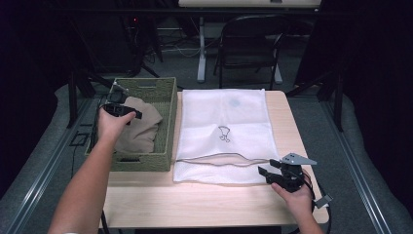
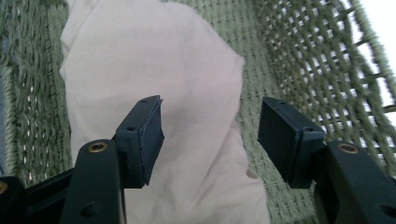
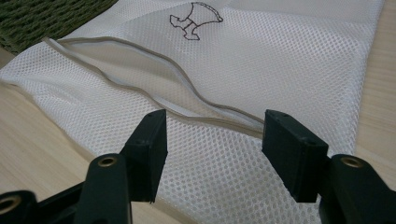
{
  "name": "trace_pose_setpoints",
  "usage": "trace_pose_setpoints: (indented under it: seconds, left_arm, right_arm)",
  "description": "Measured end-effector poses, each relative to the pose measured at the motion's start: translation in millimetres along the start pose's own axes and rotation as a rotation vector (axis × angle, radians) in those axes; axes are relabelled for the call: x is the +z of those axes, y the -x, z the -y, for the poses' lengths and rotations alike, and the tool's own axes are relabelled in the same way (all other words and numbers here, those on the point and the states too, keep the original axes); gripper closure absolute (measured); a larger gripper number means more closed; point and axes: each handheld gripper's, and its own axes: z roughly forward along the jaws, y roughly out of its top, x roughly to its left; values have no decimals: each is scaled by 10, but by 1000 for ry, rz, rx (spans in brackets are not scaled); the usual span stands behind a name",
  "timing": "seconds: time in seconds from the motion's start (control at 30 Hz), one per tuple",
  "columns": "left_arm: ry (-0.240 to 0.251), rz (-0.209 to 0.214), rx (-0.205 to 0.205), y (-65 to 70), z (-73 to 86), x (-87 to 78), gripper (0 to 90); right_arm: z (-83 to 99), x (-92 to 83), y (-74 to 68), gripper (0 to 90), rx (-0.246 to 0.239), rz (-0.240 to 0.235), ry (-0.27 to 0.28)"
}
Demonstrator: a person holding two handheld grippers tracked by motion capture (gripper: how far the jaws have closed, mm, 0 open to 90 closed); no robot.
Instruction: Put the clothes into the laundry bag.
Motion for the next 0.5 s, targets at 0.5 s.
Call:
trace_pose_setpoints:
  seconds: [0.5]
  left_arm:
    - [-57, -55, -43, -90, 16, 152, 342]
  right_arm:
    - [0, 0, 6, 401, -3, -6, -8]
